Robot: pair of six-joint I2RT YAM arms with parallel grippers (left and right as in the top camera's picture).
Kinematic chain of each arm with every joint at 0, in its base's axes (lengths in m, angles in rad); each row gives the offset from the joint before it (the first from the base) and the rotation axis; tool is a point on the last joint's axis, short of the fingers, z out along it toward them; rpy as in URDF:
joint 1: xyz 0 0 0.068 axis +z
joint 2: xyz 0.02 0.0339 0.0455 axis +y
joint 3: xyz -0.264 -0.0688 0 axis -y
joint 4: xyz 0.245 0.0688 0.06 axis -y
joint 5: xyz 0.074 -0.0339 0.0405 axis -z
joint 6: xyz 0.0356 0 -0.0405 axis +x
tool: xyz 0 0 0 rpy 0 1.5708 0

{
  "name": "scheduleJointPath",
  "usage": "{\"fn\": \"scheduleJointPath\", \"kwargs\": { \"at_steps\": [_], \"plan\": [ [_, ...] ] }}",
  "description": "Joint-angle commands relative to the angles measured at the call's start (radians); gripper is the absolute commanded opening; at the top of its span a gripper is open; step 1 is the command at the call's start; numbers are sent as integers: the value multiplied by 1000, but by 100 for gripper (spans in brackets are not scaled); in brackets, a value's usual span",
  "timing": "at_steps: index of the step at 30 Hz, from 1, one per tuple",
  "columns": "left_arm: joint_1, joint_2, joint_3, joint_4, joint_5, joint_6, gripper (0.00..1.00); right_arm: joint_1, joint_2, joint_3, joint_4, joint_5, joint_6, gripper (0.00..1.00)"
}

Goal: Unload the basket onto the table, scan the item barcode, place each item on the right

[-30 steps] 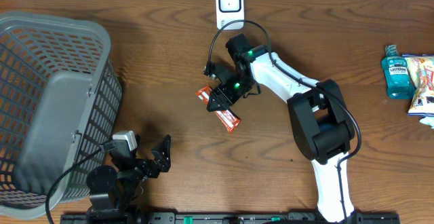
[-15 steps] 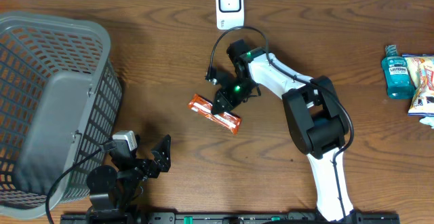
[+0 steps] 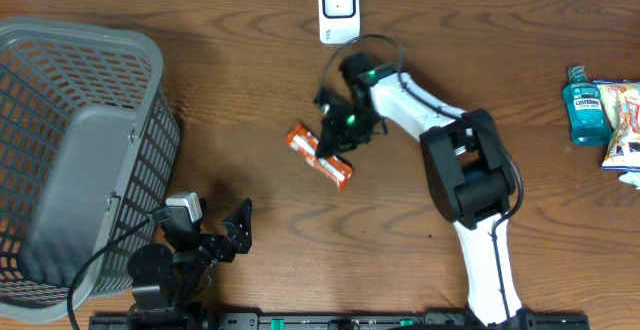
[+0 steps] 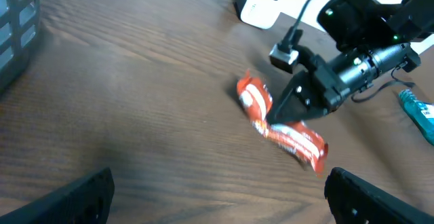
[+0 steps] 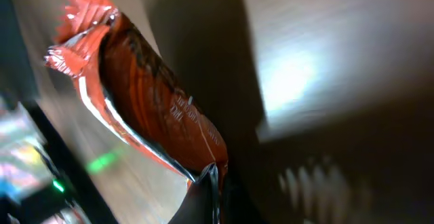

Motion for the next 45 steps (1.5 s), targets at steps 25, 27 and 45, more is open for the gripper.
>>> {"fn": "scheduleJointPath", "kwargs": {
  "at_steps": [25, 27, 45],
  "plan": [
    [5, -2, -14, -21, 12, 9, 99, -76, -366, -65, -108, 138, 171, 10],
    [5, -2, -14, -21, 12, 9, 99, -53, -357, -69, -87, 268, 190, 76],
    [5, -2, -14, -21, 12, 9, 99, 64, -48, -97, 77, 280, 107, 99]
  ]
}}
